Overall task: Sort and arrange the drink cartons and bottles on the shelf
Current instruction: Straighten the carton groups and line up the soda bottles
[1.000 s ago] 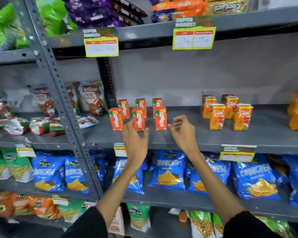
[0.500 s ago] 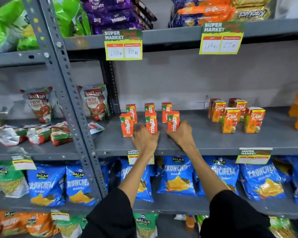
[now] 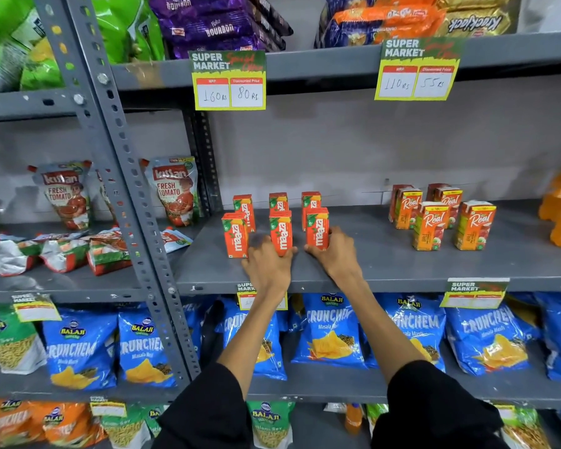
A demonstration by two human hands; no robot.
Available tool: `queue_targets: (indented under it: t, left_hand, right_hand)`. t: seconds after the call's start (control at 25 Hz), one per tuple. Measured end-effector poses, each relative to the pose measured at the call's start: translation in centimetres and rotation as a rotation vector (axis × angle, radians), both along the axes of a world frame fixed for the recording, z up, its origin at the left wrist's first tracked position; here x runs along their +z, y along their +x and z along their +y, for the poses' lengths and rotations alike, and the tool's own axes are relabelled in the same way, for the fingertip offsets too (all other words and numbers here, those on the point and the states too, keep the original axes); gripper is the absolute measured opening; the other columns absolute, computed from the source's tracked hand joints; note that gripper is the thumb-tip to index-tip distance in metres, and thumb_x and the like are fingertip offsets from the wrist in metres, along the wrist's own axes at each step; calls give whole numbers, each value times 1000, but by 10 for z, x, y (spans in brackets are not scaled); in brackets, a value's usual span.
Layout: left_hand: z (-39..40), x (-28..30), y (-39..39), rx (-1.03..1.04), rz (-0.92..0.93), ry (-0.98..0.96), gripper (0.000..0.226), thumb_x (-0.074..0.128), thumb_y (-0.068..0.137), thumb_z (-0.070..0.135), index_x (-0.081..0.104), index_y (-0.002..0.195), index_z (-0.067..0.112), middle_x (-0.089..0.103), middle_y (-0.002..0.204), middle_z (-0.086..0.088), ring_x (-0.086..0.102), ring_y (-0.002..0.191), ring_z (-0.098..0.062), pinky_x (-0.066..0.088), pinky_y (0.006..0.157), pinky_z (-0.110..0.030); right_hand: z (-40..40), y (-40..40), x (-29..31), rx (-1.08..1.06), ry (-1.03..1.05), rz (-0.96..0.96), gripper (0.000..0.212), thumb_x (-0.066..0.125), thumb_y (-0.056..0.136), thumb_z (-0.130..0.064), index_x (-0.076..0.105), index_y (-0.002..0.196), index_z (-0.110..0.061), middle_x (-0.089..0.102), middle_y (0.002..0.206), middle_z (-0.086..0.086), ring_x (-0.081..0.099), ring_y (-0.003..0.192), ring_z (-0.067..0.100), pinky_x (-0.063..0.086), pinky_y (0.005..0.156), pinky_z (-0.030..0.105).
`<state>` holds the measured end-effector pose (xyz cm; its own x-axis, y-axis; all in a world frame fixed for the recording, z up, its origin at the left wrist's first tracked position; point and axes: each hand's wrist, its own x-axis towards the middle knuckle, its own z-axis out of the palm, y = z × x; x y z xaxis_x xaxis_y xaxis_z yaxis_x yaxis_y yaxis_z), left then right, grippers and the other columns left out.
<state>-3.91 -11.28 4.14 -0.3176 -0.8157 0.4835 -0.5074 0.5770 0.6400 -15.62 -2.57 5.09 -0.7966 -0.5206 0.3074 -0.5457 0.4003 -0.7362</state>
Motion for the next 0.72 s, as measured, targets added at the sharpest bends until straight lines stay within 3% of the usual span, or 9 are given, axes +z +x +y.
queue_targets:
  t: [0.44,0.6,0.72]
  left_hand:
    - [3,3,1,-1,-28,-5,46,72,82,55,60,104,16,72,105,-6,64,107,-31,44,97,-49]
    - [16,12,4,-23,26,63,78,74,79,56,48,132,6,62,130,-14,56,124,-35,47,102,-53]
    - [56,15,1,107,107,-116,83,74,81,51,38,143,9,52,136,-13,49,126,-32,48,99,-48]
  right_hand:
    - [2,2,2,11,-18,-46,67,83,78,-40,54,129,-8,67,127,15,68,114,32,58,92,47]
    - [12,5,0,-6,-114,-55,73,83,78,-42,49,133,-9,68,121,14,69,110,29,58,87,41]
    - [43,3,-3,-32,-249,9,64,80,81,-44,54,129,-11,71,111,10,70,101,25,57,84,37]
